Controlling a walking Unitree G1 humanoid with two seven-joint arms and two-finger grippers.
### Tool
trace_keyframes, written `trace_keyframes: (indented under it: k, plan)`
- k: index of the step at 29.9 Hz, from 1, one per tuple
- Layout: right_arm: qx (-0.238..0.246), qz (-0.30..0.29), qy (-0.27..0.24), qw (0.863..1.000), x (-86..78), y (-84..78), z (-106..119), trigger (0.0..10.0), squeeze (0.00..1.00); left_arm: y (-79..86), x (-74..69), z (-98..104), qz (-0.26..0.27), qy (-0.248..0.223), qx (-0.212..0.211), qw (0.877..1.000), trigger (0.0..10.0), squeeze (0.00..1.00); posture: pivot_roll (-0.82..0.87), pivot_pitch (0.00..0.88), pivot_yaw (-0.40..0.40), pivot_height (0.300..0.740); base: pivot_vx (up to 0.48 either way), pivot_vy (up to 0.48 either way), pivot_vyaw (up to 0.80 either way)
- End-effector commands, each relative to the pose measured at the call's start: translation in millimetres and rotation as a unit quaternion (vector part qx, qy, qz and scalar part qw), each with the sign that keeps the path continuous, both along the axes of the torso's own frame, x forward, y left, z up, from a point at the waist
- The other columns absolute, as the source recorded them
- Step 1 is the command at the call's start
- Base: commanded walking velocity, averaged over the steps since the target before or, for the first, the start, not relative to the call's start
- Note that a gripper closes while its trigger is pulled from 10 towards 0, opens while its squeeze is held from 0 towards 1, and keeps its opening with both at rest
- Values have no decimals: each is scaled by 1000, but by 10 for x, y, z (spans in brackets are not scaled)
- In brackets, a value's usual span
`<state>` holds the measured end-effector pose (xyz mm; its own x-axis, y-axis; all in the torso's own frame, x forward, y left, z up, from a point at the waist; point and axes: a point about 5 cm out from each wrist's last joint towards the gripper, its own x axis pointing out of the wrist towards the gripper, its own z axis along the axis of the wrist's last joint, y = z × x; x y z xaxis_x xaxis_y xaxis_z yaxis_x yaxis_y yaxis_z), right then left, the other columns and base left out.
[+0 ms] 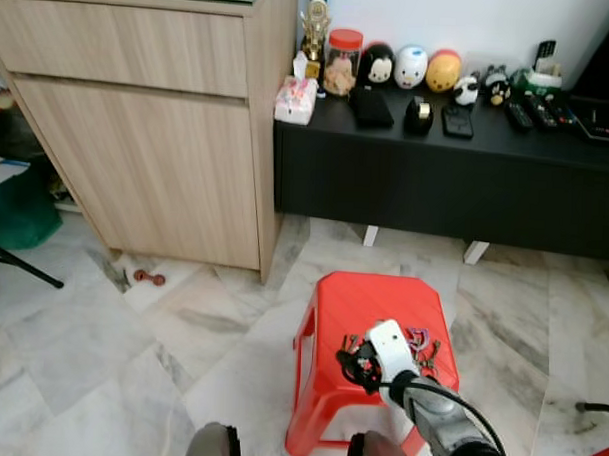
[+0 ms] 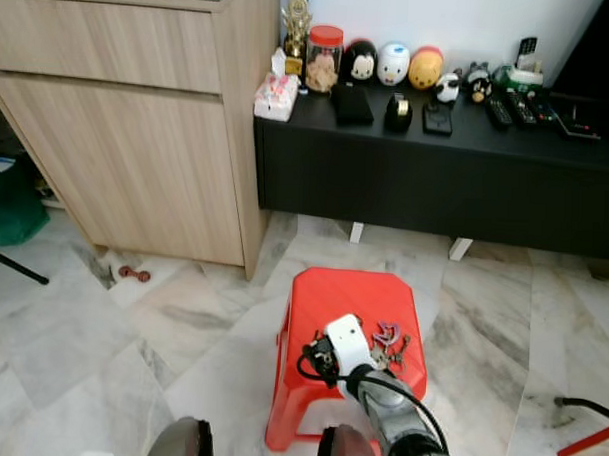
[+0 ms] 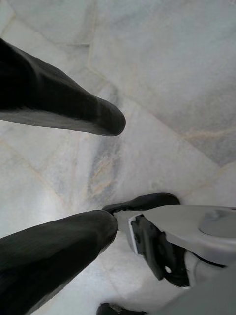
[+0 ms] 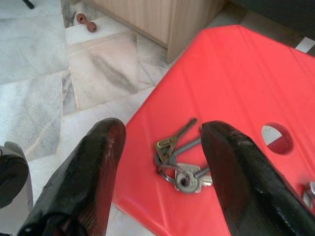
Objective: Hang keys on a hook
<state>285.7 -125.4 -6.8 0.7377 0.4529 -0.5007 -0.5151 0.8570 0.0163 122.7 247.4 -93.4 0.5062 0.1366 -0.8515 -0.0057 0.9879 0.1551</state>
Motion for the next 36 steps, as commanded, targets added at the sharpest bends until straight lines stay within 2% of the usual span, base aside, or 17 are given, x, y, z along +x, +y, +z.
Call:
trace_keyframes:
  k: [1, 8, 13, 24, 31, 36]
  plan:
    - [-4, -1, 1, 1000, 22, 1, 13, 10000, 0, -21, -77, -27, -7, 8, -2, 1000, 10000, 0, 63, 153, -77, 618, 0, 0, 0]
    - [-17, -7, 8, 1000, 24, 2, -3, 10000, 0, -15, -135, -39, -9, 11, -3, 1000, 10000, 0, 66, 176, -75, 594, 0, 0, 0]
    - [-32, -20, 17, 999, -9, -41, -48, 10000, 0, -10, -177, -47, -9, 14, -3, 1000, 10000, 0, 75, 186, -75, 594, 0, 0, 0]
    - [4, -56, 11, 998, 119, -104, 68, 10000, 0, 2, -230, -53, -8, 15, -1, 1000, 10000, 0, 92, 205, -75, 594, 0, 0, 0]
    - [22, -45, 14, 999, 161, -103, 114, 10000, 0, 14, -259, -55, -7, 15, 1, 1000, 10000, 0, 104, 213, -73, 594, 0, 0, 0]
    - [44, 0, 26, 999, 157, -48, 136, 10000, 0, 37, -307, -57, -8, 17, 4, 1000, 10000, 0, 124, 228, -66, 594, 0, 0, 0]
